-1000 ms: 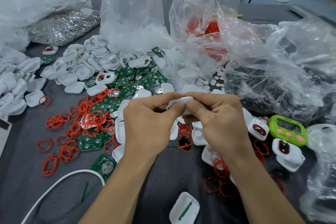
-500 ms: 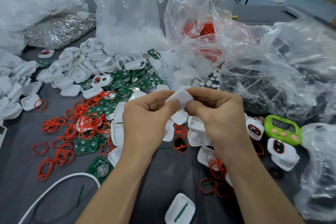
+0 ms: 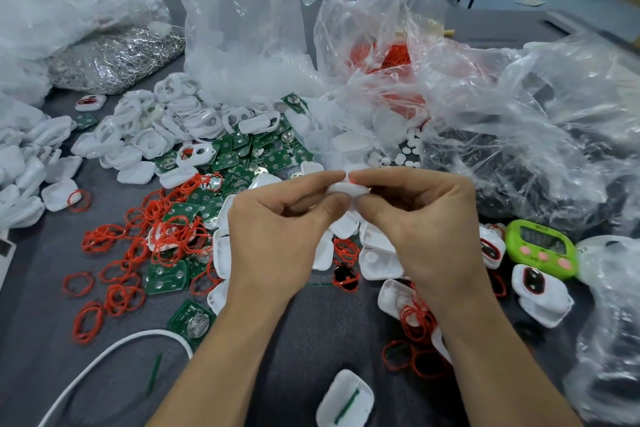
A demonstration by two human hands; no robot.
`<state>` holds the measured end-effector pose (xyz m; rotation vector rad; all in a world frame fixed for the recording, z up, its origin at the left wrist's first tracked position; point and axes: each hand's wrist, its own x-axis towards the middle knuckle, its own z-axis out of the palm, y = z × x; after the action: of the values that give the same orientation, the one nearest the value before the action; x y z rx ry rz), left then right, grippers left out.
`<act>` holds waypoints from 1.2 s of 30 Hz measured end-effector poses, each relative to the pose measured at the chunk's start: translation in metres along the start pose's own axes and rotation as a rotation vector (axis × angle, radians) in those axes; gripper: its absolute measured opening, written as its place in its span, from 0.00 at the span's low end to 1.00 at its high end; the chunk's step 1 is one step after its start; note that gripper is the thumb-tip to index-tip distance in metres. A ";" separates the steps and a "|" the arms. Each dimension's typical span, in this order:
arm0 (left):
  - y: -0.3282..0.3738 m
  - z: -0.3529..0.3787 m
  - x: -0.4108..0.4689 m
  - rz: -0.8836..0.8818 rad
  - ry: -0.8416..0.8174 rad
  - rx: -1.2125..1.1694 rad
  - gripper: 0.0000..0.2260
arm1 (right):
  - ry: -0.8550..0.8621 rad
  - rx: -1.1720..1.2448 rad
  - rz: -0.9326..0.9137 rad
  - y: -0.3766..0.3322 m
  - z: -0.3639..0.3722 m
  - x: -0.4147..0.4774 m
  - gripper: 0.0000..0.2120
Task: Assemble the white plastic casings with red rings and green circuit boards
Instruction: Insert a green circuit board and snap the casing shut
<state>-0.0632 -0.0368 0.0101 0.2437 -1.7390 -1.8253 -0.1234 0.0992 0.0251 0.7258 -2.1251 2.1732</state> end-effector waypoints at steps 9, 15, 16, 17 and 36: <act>0.002 -0.001 0.003 -0.079 -0.052 -0.175 0.11 | 0.003 -0.062 -0.014 0.000 0.001 -0.001 0.14; 0.001 0.000 -0.002 0.005 -0.022 0.023 0.16 | 0.070 -0.246 -0.054 -0.001 0.005 -0.005 0.14; 0.001 0.000 -0.002 0.013 -0.022 0.030 0.15 | 0.067 -0.250 -0.047 -0.001 0.005 -0.005 0.14; 0.001 0.000 -0.002 0.019 -0.023 0.034 0.15 | 0.061 -0.255 -0.036 -0.002 0.004 -0.005 0.14; 0.003 -0.011 0.011 -0.209 -0.322 -0.262 0.14 | -0.280 0.455 0.593 -0.004 -0.006 0.004 0.14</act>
<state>-0.0654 -0.0513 0.0141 0.0255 -1.7056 -2.3268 -0.1272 0.1037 0.0305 0.4644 -2.1991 3.1010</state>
